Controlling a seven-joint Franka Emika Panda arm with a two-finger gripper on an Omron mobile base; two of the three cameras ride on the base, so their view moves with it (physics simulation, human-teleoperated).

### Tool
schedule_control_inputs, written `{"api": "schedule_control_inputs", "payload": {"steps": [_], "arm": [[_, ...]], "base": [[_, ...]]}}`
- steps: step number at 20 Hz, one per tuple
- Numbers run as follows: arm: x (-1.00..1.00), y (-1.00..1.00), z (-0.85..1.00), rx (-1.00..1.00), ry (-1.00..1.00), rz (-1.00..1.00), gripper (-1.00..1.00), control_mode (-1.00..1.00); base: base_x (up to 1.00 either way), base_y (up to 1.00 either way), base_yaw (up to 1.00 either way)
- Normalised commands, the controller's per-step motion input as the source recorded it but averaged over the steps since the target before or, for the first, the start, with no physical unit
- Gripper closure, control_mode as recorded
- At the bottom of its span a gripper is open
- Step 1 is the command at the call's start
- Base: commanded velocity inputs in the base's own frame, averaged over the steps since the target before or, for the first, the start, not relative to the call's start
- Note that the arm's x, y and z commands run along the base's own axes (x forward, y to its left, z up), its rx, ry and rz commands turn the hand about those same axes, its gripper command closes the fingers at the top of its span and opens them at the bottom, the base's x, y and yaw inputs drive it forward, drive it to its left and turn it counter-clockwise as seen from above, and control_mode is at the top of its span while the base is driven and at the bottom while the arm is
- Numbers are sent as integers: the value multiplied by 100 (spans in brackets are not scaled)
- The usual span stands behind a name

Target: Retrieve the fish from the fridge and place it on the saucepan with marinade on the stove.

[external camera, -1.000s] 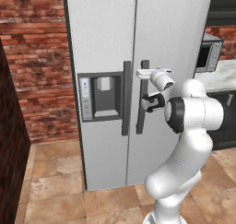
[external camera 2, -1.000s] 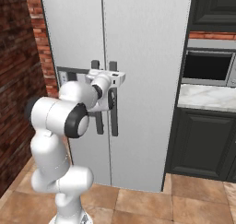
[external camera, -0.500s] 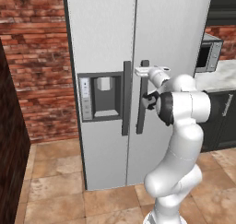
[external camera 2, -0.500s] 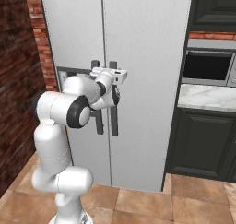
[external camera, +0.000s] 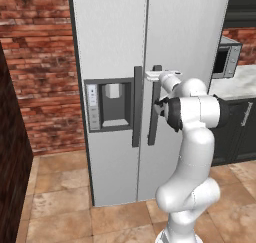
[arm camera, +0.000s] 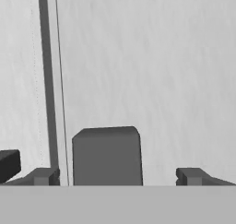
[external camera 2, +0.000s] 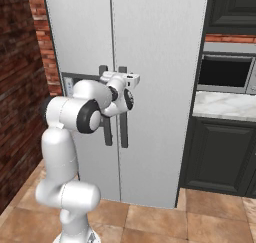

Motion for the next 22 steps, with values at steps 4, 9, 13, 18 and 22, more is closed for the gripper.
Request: {"api": "schedule_control_inputs", "payload": {"steps": [4,9,13,18,22], "arm": [[24,3,-7,0,0,0,-100,-100],[28,2,-9,0,0,0,-100,-100],[35,2,-9,0,0,0,-100,-100],[40,2,-6,0,0,0,-100,-100],[26,0,-3,0,0,0,-100,-100]], "base": [[0,0,0],[0,0,0],[0,0,0],[0,0,0],[0,0,0]]}}
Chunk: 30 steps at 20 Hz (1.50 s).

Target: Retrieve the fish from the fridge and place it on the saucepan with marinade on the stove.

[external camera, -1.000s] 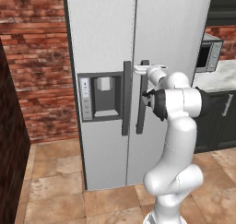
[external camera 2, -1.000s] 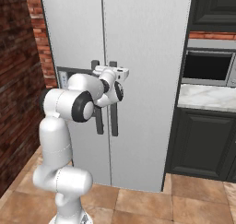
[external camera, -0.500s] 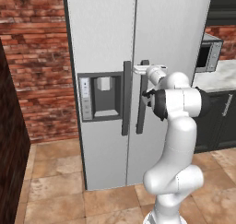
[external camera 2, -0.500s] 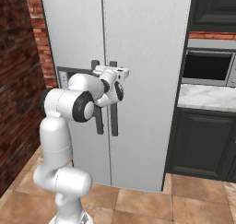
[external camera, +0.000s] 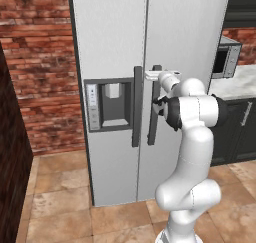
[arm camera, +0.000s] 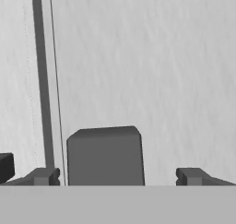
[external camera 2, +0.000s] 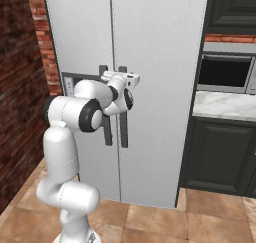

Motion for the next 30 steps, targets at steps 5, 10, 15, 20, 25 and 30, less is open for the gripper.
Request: {"api": "schedule_control_inputs", "payload": {"steps": [5,10,15,20,25,30], "arm": [[0,0,0,0,0,0,-100,-100],[0,0,0,0,0,0,-100,-100],[0,0,0,0,0,0,100,-100],[0,0,0,0,0,0,100,-100],[-9,0,0,0,0,0,100,-100],[-42,0,-15,0,1,4,100,-100]], "base": [[0,0,0],[0,0,0],[0,0,0],[0,0,0],[0,0,0],[0,0,0]]}}
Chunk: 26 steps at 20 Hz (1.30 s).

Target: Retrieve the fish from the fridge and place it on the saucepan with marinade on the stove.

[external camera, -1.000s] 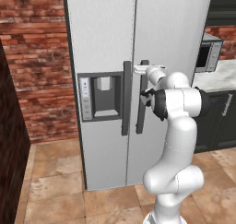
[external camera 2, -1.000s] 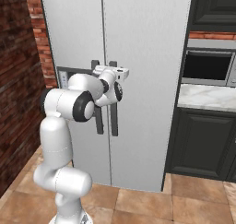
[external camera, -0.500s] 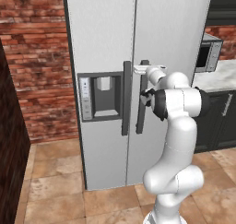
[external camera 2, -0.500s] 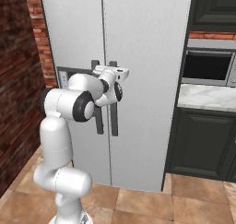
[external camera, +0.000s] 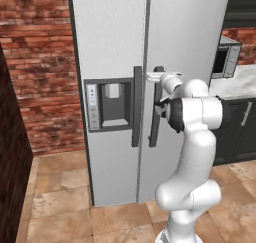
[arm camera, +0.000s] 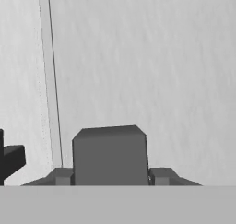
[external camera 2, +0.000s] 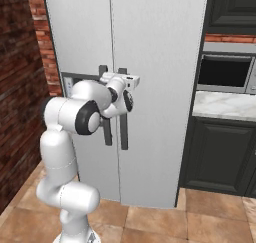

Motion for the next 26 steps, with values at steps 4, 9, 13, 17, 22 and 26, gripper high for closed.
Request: {"api": "schedule_control_inputs", "payload": {"steps": [4,9,13,17,22,26], "arm": [[-39,0,-21,0,2,1,100,-100],[-36,0,-7,-2,7,1,100,-100],[-36,0,0,-1,6,0,100,-100],[-40,0,0,0,4,1,100,-100],[-27,0,0,0,3,0,100,-100],[-22,0,0,0,0,0,100,-100]], "base": [[0,0,0],[0,0,0],[0,0,0],[0,0,0],[0,0,0],[0,0,0]]}}
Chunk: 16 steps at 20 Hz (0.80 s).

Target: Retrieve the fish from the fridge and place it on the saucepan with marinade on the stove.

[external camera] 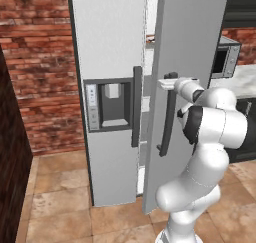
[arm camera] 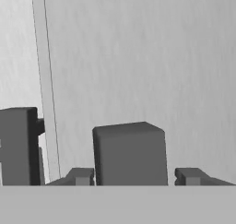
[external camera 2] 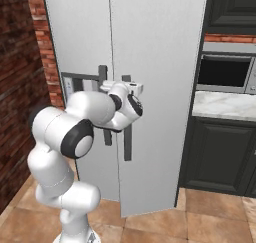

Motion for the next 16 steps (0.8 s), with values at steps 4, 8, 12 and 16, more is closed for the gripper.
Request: {"api": "schedule_control_inputs", "payload": {"steps": [4,8,12,16], "arm": [[-27,0,0,0,0,0,100,-100],[-17,-10,1,0,0,3,100,-100],[-24,-44,0,0,0,9,100,-100],[-29,-46,2,0,1,9,100,-100]], "base": [[0,0,0],[0,0,0],[0,0,0],[0,0,0]]}}
